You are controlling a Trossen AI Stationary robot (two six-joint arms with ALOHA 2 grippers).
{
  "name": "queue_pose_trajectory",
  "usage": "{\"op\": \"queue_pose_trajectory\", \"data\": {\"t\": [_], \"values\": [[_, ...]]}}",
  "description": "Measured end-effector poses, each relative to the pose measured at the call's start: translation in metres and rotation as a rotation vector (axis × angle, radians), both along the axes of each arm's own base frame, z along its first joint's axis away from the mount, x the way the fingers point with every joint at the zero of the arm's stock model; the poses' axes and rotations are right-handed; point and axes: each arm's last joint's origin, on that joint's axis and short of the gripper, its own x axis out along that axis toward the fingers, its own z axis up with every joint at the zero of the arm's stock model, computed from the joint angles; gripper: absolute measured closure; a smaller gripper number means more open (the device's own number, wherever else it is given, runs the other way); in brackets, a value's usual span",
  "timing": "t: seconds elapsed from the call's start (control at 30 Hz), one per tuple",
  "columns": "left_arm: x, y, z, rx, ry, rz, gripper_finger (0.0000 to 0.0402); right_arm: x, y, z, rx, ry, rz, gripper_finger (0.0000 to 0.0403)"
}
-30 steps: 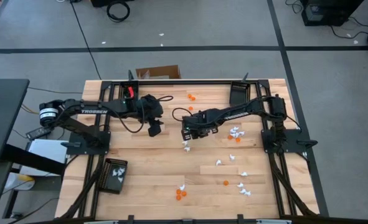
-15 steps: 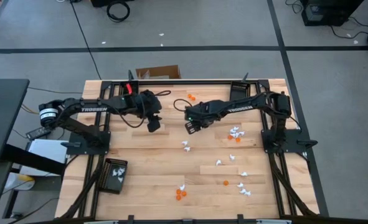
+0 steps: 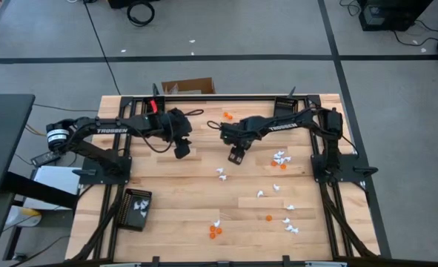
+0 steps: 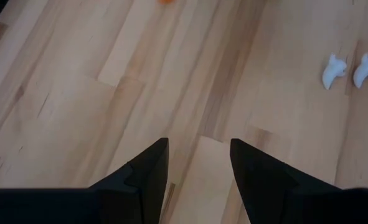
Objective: Sort Halloween decoration
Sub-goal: Put the white ghost toy into the bottom black basket
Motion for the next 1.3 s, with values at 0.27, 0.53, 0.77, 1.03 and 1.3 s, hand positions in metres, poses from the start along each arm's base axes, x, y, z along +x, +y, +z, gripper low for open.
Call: {"op": "queue_pose_trajectory", "data": {"t": [0.27,0.53,0.77,1.03,1.3], "values": [[-0.006,-0.003,-0.012,-0.015,0.038,0.0,0.0221,0.002,0.008,-0.001,-0.054,0.016,0.272,0.0207],[-0.006,-0.003,-0.015,-0.01,0.025,0.0,0.0221,-0.005,0.005,-0.013,-0.05,0.037,0.323,0.0224],[-0.002,-0.001,-0.011,0.014,-0.038,0.0,0.0221,-0.005,0.006,-0.019,-0.058,0.005,0.317,0.0255],[0.0,0.0,-0.01,0.04,-0.057,-0.022,0.0221,0.0,0.004,-0.015,-0.077,-0.048,0.288,0.0333],[0.002,0.0,-0.008,0.065,-0.072,-0.044,0.0221,-0.003,-0.001,-0.017,-0.074,-0.036,0.19,0.0355]]}}
